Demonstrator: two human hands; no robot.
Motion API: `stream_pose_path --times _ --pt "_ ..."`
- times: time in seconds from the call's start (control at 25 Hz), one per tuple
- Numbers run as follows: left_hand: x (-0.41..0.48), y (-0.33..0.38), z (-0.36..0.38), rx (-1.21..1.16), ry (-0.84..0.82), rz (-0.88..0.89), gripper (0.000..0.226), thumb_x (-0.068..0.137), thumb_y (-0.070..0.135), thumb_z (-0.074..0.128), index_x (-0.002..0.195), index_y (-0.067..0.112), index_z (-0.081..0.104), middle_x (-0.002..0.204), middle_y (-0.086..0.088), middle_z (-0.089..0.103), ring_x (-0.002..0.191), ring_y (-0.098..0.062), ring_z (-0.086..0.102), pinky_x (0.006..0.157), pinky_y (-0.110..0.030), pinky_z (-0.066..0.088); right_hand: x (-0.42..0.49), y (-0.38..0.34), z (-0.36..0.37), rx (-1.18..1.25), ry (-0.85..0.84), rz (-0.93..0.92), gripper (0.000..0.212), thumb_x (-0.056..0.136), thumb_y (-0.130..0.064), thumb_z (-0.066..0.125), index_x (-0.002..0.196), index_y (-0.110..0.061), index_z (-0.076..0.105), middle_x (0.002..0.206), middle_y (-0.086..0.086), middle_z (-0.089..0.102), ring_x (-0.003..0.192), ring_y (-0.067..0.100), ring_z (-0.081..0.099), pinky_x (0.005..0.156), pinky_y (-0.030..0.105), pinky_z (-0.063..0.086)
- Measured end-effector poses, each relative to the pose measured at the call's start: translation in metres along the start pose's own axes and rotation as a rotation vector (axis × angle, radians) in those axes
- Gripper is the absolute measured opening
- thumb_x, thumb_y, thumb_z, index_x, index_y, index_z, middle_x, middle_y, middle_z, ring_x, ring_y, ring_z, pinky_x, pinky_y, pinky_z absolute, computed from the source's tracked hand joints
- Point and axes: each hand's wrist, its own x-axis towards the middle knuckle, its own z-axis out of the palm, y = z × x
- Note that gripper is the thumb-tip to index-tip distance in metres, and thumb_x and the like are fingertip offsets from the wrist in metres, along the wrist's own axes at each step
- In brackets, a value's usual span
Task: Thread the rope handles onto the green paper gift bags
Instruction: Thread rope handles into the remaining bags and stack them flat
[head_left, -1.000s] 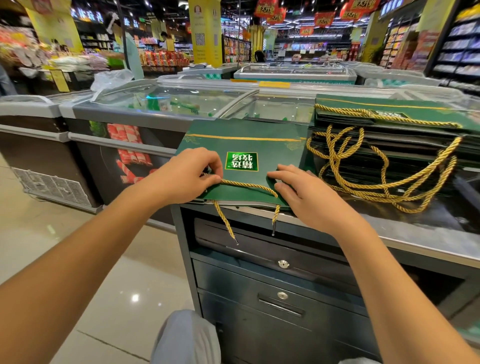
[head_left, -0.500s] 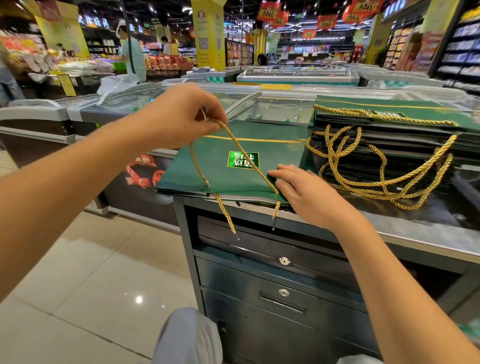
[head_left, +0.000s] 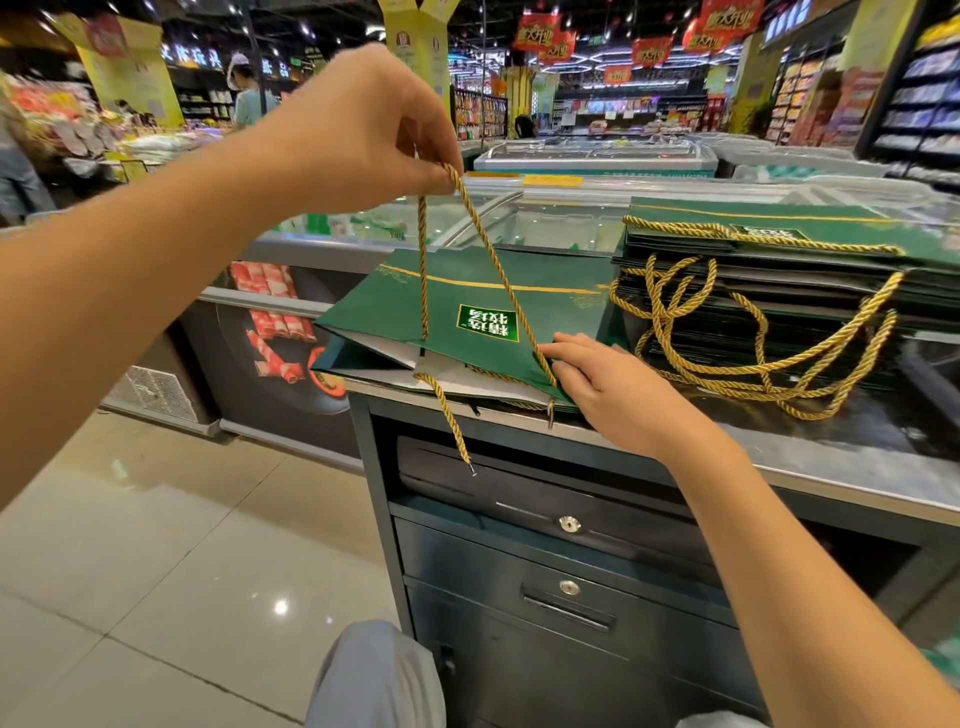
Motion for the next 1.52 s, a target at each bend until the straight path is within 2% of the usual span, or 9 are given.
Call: stream_pose_path --times 0.28,0.4,0.56,0.88,1.0,1.16,1.32,1.44,1.52 --pt "0.003 0.003 -0.018 -0.060 0.094 -0.083 0.020 0.092 0.027 0.072 0.110 0.018 0.074 0.098 0.002 0.071 0.086 -0.009 0.066 0.070 -0.003 0.047 -0.001 0.000 -0.001 0.025 0.006 -0.005 0.043 0.111 -0.030 0.029 0.153 -0.032 0.041 0.165 -0.001 0.030 0.155 0.019 0.020 0.127 0.044 0.012" --pt "0.002 0.001 -0.014 -0.191 0.070 -0.163 0.019 0.096 0.021 0.068 0.112 0.011 0.071 0.096 -0.004 0.073 0.084 -0.011 0.073 0.079 -0.019 0.060 0.000 0.000 0.000 0.030 0.005 -0.004 0.043 0.112 -0.029 0.029 0.153 -0.033 0.040 0.165 -0.001 0.030 0.155 0.019 0.020 0.127 0.044 0.012" --pt "0.001 0.006 0.002 -0.450 -0.063 -0.326 0.017 0.103 0.014 0.055 0.103 0.002 0.068 0.091 -0.013 0.069 0.070 -0.016 0.074 0.066 -0.029 0.063 0.000 0.002 0.000 0.018 0.004 -0.007 0.043 0.111 -0.029 0.029 0.153 -0.033 0.041 0.165 0.000 0.030 0.155 0.019 0.019 0.127 0.044 0.012" --pt "-0.003 0.006 -0.005 -0.139 -0.139 -0.148 0.016 0.097 0.031 0.061 0.102 0.024 0.075 0.084 -0.013 0.070 0.073 -0.032 0.066 0.071 -0.041 0.060 -0.001 0.002 0.000 0.029 0.012 -0.013 0.043 0.111 -0.029 0.030 0.152 -0.032 0.043 0.164 0.001 0.032 0.154 0.019 0.022 0.126 0.045 0.014" --pt "-0.008 0.005 0.003 -0.207 -0.140 -0.193 0.017 0.096 0.025 0.064 0.106 0.014 0.073 0.086 -0.011 0.072 0.071 -0.019 0.071 0.066 -0.023 0.062 -0.002 0.001 0.000 0.060 0.033 -0.010 0.041 0.111 -0.028 0.033 0.150 -0.032 0.046 0.163 0.001 0.034 0.154 0.018 0.022 0.126 0.044 0.014" --pt "-0.033 -0.016 0.031 -0.239 -0.312 -0.334 0.035 0.091 0.036 0.069 0.122 0.020 0.066 0.102 0.000 0.073 0.086 -0.011 0.073 0.076 -0.023 0.059 -0.004 0.000 0.001 0.051 0.047 -0.015 0.040 0.111 -0.027 0.035 0.148 -0.030 0.049 0.162 0.001 0.037 0.153 0.017 0.026 0.126 0.043 0.017" --pt "-0.078 -0.042 0.059 -0.330 -0.221 -0.551 0.079 0.077 0.072 0.052 0.139 0.023 0.055 0.124 0.005 0.063 0.113 -0.017 0.062 0.096 -0.036 0.051 -0.007 -0.002 0.000 0.062 0.082 -0.017 0.040 0.110 -0.024 0.037 0.146 -0.026 0.053 0.159 0.000 0.041 0.150 0.014 0.030 0.125 0.040 0.019" --pt "-0.115 -0.050 0.077 -0.482 -0.092 -0.731 0.060 0.091 0.059 0.055 0.135 0.017 0.056 0.121 0.004 0.062 0.109 -0.017 0.064 0.083 -0.023 0.051 -0.009 -0.002 0.002 0.083 0.140 -0.012 0.037 0.108 -0.021 0.041 0.141 -0.022 0.059 0.152 -0.001 0.051 0.143 0.016 0.042 0.121 0.042 0.029" --pt "-0.134 -0.046 0.086 -0.711 -0.060 -0.851 0.044 0.098 0.038 0.059 0.133 0.010 0.056 0.118 -0.003 0.069 0.092 -0.017 0.070 0.067 -0.019 0.058 -0.011 -0.003 0.004 0.093 0.237 -0.003 0.034 0.107 -0.018 0.044 0.134 -0.021 0.064 0.137 -0.002 0.064 0.118 0.014 0.060 0.106 0.037 0.046"
